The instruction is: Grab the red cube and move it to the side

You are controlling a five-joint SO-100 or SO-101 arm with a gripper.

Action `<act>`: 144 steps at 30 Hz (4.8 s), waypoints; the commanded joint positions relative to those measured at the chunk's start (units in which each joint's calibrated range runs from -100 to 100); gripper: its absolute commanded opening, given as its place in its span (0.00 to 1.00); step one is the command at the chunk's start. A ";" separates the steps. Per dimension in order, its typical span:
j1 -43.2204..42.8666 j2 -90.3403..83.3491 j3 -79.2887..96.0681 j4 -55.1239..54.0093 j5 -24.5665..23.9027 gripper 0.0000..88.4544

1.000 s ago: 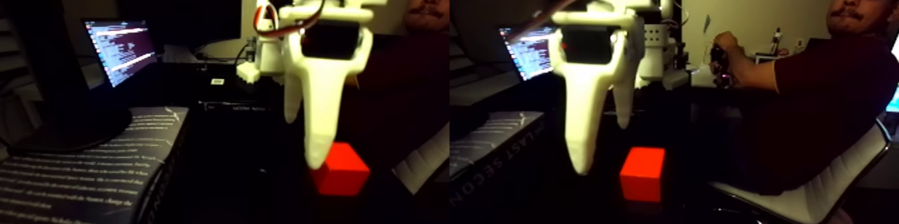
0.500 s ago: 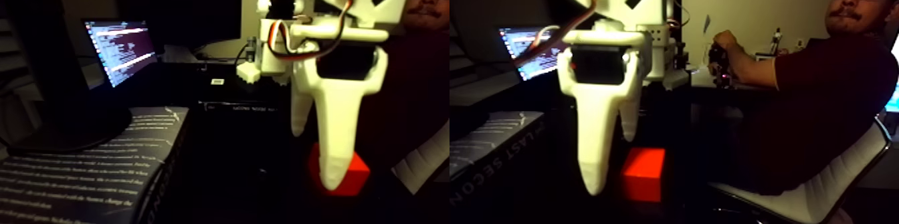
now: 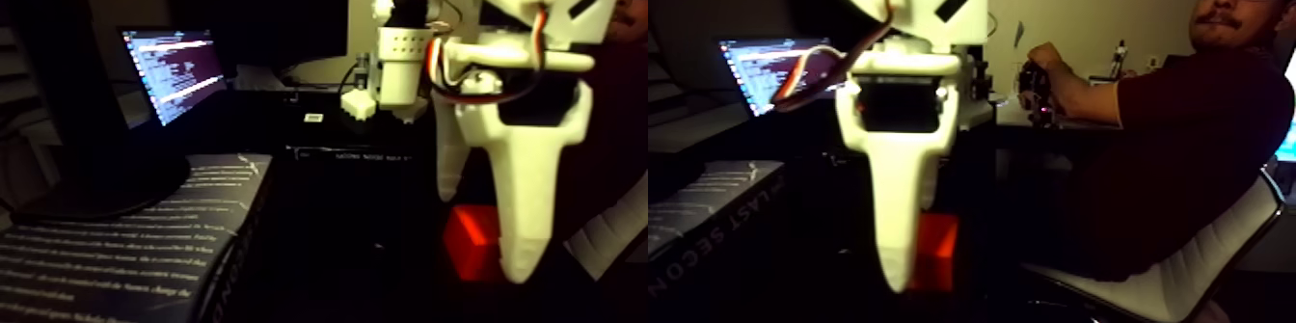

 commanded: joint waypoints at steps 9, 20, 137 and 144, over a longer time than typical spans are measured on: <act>-1.01 1.55 -3.06 -1.53 -0.19 0.40; -0.84 4.83 -7.41 -0.52 -0.89 0.40; 36.30 2.31 -40.06 27.61 25.60 0.02; 37.30 7.02 -39.88 24.40 25.27 0.02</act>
